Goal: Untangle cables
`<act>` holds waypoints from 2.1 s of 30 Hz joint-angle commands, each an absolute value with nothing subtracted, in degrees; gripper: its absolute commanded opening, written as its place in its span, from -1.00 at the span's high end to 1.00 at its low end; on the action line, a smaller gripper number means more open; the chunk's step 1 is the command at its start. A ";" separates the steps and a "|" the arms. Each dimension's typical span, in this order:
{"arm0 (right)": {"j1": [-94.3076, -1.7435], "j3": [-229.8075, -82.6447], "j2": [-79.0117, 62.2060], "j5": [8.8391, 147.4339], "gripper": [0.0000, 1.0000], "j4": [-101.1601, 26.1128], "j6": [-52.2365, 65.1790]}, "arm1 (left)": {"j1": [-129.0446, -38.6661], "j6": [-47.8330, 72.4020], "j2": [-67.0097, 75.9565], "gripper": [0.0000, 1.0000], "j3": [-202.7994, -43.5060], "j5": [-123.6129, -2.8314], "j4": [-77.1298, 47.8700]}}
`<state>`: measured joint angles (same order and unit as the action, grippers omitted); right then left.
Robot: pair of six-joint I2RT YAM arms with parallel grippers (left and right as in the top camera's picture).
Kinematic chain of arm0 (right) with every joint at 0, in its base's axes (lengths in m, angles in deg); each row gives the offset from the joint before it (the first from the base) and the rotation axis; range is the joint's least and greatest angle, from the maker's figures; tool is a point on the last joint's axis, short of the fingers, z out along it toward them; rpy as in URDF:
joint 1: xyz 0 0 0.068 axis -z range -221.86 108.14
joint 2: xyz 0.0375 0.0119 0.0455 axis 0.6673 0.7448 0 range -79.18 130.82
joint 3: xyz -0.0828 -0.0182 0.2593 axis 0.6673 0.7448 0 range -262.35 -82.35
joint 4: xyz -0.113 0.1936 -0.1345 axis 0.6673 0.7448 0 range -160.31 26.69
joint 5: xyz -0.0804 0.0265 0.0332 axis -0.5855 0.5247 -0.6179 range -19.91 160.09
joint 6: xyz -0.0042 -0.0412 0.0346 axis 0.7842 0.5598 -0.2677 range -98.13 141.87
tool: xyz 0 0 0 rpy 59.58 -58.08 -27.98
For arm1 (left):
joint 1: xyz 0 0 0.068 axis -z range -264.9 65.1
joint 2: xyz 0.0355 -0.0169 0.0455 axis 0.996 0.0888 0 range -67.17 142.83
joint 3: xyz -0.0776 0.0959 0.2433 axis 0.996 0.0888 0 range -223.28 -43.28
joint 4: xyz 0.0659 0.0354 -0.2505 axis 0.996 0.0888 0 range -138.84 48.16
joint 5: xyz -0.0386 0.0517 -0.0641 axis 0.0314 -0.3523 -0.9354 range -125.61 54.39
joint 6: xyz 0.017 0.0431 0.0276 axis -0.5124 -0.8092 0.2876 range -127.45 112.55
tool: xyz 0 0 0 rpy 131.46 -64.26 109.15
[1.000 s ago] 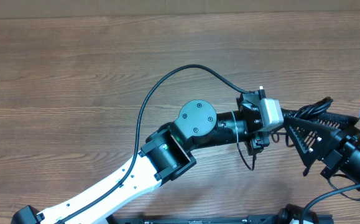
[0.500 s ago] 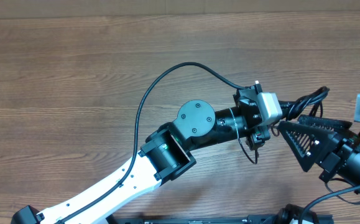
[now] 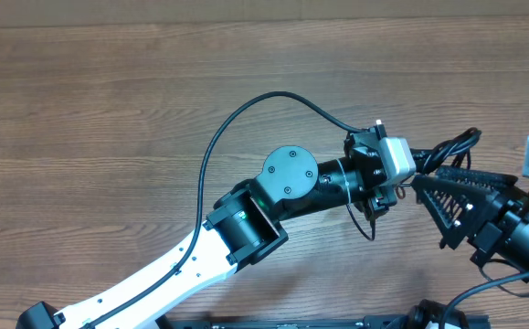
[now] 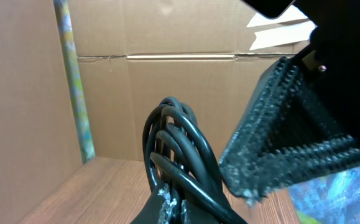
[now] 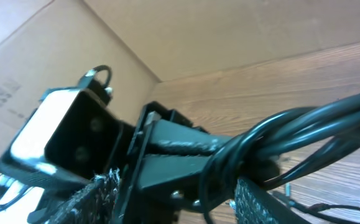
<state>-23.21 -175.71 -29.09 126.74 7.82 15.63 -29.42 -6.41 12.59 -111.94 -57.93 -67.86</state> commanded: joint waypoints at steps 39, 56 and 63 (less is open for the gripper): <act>-23.47 -176.17 -29.05 123.74 0.13 4.74 15.65 | -29.33 -7.70 11.83 0.92 -113.19 -74.28 -69.20; -23.47 -176.17 -24.46 123.74 0.12 8.19 15.63 | -29.36 -12.25 11.83 0.92 -113.19 -70.26 -71.45; -23.47 -176.17 -24.43 123.76 0.03 9.72 15.63 | -29.36 -14.81 11.83 0.92 -113.19 -69.04 -75.25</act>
<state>-23.51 -176.50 -25.59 126.69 8.45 15.54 -30.62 -11.18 13.62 -110.89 -67.53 -71.12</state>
